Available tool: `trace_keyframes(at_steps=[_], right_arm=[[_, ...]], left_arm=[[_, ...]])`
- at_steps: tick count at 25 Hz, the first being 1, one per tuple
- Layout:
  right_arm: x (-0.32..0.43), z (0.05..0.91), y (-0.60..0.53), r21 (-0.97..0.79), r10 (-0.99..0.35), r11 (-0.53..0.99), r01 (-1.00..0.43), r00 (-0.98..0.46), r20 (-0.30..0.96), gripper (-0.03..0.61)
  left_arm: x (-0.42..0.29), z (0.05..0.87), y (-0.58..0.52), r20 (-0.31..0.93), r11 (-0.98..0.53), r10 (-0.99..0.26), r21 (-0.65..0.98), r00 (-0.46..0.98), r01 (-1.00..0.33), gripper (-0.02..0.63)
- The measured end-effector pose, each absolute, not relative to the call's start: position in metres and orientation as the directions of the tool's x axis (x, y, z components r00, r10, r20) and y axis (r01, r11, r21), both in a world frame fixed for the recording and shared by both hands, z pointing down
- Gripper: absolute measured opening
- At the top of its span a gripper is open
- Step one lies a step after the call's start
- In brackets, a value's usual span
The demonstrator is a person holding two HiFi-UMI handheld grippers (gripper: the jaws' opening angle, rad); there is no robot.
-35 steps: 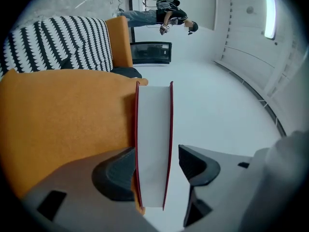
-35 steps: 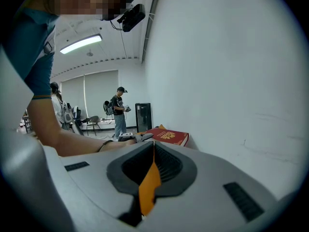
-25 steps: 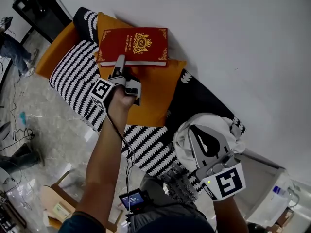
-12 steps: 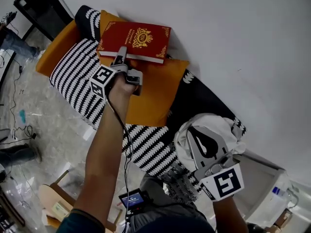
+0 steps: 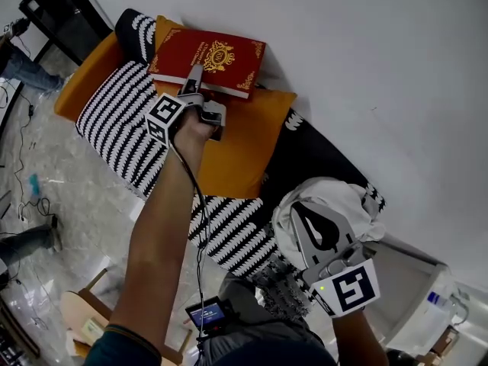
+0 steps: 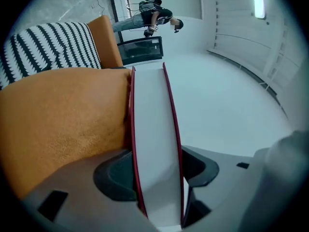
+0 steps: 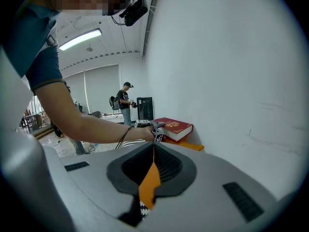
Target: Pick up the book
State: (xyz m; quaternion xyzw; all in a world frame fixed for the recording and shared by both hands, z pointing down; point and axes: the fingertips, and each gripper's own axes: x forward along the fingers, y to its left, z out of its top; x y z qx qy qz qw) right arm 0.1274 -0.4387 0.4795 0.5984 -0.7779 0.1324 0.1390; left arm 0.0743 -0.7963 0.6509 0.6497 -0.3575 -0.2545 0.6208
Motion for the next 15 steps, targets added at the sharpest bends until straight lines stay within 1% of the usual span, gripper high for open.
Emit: trace_keyframes(at_steps=[5,7,15], right_arm=[[0.132,0.485,-0.435,-0.045,-0.891,0.244,-0.969,-0.242,0.383,0.012],[0.129,0.484,-0.438,-0.052,-0.891,0.244,-0.968,-0.245,0.382,0.012],[0.132,0.477,-0.440,-0.048,-0.898,0.250,-0.967,-0.251,0.361,0.012]], left_arm=[[0.096,0.629,-0.786,-0.017,-0.111,-0.730,0.989,0.684,-0.094,0.253],[0.102,0.621,-0.779,-0.049,-0.153,-0.710,0.984,0.703,-0.086,0.252],[0.093,0.614,-0.738,-0.108,-0.130,-0.716,0.991,0.689,0.020,0.249]])
